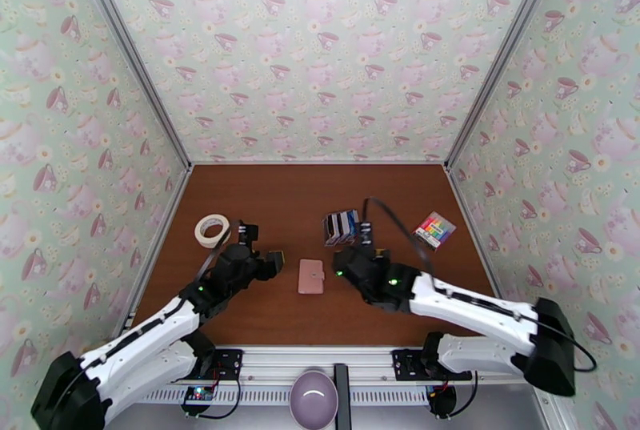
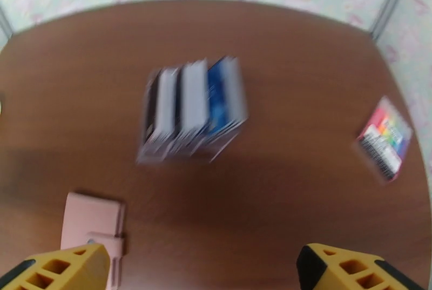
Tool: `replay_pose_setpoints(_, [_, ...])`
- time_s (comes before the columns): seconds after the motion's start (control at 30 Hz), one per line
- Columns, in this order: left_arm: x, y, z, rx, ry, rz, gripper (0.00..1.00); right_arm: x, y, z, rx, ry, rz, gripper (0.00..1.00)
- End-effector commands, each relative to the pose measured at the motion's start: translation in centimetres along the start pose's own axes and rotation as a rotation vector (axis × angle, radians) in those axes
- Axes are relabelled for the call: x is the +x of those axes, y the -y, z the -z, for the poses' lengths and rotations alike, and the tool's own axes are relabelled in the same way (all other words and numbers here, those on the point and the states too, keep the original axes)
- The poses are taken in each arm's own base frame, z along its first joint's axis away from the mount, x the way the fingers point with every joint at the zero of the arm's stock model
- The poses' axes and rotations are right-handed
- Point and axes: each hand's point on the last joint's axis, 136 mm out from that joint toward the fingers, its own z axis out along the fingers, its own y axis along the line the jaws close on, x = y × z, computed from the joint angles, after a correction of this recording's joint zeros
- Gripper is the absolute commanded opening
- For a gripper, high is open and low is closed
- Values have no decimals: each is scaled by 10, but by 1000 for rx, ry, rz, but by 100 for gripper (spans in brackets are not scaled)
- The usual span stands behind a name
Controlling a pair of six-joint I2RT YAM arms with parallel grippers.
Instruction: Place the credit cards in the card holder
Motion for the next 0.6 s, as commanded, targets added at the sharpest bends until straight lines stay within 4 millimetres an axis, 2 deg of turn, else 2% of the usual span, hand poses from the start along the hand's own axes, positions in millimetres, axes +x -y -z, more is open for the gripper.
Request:
replay_pose_setpoints(0.0, [40,1,-8,33,-132,54,67,2,-26,-2,-58,-54,-65,90])
replay_pose_setpoints(0.17, [70,9,-14,84,-186,85,60,16,-62,-16,-136,-148,-52,79])
replay_pose_setpoints(0.3, [86,16,-16,117,-203,77,58,35,-92,-30,-197,-239,-43,70])
replay_pose_setpoints(0.5, [97,26,-20,155,-224,79,53,47,-112,-40,-212,-292,-22,46])
replay_pose_setpoints(0.57, [97,27,-21,155,-219,86,51,50,-115,-43,-211,-302,-10,42])
